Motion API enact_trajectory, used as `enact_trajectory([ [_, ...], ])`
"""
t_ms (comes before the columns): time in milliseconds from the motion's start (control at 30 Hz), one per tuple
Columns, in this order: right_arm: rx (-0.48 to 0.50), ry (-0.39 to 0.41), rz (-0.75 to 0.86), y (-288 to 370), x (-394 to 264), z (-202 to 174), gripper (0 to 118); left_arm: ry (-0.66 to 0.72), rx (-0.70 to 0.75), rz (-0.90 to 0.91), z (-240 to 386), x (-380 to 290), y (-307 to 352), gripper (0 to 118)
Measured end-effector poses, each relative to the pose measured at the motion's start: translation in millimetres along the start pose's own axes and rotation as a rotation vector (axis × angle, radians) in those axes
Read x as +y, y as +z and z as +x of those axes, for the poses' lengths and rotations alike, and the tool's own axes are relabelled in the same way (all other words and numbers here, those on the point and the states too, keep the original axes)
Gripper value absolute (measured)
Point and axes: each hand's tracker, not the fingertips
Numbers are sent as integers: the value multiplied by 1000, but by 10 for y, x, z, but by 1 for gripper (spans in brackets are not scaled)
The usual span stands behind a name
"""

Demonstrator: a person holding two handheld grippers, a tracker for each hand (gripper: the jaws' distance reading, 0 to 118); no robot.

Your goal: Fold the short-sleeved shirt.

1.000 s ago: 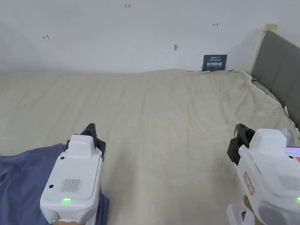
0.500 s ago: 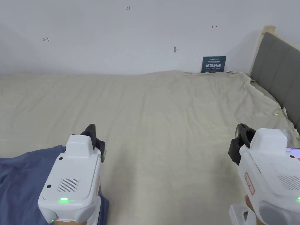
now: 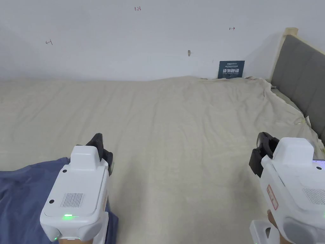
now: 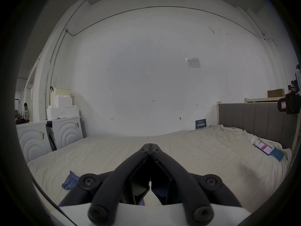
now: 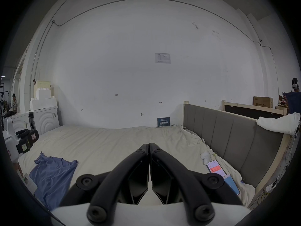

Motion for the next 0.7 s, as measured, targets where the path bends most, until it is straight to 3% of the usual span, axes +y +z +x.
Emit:
enact_trajectory([
  [467,5,15,6,0,14,-20,0,-6,7,3,-24,-3,6,0],
  [700,55,35,21,-68,92,-286,0,7,63,4,-292,-13,67,0],
])
